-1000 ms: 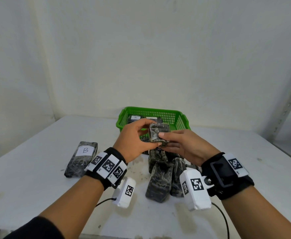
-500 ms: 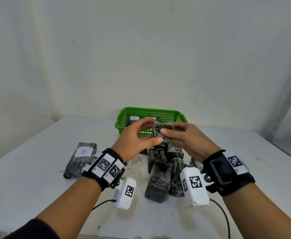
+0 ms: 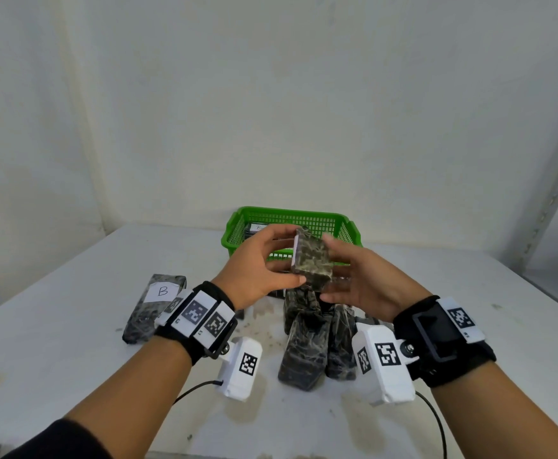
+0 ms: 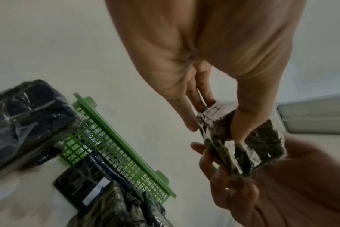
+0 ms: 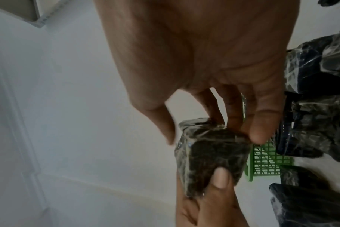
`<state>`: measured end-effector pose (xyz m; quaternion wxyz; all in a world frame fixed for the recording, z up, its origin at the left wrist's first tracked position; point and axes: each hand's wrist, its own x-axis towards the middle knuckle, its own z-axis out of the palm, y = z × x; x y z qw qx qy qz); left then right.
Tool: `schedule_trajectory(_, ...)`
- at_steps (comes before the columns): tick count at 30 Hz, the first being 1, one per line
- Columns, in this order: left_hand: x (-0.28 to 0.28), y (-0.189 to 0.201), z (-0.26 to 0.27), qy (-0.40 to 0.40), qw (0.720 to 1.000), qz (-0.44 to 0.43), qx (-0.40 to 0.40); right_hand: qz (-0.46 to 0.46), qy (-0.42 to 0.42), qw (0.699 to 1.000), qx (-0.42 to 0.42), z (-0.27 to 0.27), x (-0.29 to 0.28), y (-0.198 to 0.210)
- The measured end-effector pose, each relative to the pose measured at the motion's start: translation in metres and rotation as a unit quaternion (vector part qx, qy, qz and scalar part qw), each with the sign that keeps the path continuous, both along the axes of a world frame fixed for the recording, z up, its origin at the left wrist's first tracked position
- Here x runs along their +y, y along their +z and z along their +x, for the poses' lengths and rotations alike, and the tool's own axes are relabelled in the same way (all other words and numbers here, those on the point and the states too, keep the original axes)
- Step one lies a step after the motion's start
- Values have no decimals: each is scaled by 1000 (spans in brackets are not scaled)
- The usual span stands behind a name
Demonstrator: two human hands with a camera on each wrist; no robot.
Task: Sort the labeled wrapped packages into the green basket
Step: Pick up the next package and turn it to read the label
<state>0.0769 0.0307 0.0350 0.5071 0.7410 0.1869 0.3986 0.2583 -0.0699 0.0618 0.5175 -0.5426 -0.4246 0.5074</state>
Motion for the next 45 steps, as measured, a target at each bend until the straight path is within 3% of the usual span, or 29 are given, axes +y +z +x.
schedule_trajectory(3, -3, -1, 1, -25, 1000, 1, 5, 38, -13, 998, -46, -1, 1, -1)
schedule_trajectory(6, -7, -1, 4, 16, 999, 35, 34, 92, -39, 994, -54, -2, 2, -2)
schedule_trajectory(9, -10, 1, 5, 64, 994, 76, 41, 116, -54, 983, -129, -2, 2, -4)
schedule_trajectory(14, -8, 2, 4, 74, 993, 94, 9, 82, 9, 996, 40, -1, -3, 2)
schedule_trajectory(22, -7, -2, 6, 56, 992, 111, 10, 68, -9, 997, -22, -4, 2, 0)
schedule_trajectory(30, -10, -1, 10, 77, 981, 177, 29, 63, 18, 998, -16, -4, 1, 0)
schedule_trajectory(45, -12, -1, 10, 93, 981, 169, 32, 24, 3, 999, -25, 2, -1, 0)
